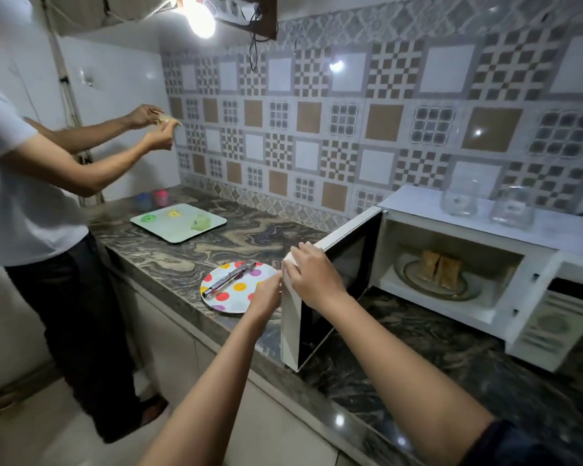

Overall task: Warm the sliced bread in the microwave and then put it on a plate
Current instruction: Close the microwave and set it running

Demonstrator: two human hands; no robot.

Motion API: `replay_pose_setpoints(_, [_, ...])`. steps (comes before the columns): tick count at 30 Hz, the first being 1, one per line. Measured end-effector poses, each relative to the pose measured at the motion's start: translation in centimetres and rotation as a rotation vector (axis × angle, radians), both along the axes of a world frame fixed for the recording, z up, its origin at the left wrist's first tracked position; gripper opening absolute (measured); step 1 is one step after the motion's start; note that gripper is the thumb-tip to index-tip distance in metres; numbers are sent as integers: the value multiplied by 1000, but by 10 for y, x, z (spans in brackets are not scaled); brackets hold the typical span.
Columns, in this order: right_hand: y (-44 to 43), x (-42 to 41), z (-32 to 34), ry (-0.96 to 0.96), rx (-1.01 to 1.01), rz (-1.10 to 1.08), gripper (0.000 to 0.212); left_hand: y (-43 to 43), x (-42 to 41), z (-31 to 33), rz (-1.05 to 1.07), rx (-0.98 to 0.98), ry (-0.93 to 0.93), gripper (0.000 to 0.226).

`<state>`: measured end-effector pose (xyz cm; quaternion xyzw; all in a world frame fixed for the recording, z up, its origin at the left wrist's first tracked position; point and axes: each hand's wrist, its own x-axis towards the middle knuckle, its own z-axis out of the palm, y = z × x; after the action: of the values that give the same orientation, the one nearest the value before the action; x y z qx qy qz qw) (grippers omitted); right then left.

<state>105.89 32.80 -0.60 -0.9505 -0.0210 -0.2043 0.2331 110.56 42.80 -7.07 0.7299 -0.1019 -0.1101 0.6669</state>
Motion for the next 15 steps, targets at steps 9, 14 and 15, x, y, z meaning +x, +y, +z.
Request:
replay_pose_setpoints(9, [-69, -87, -15, -101, 72, -96, 47, -63, -77, -47, -230, -146, -40, 19])
replay_pose_setpoints(14, [-113, -126, -19, -208, 2, -314, 41, -124, -106, -52, -323, -117, -150, 17])
replay_pose_setpoints(15, [-123, -132, -19, -218, -18, -354, 40, -137, -110, -53, -343, -115, -158, 17])
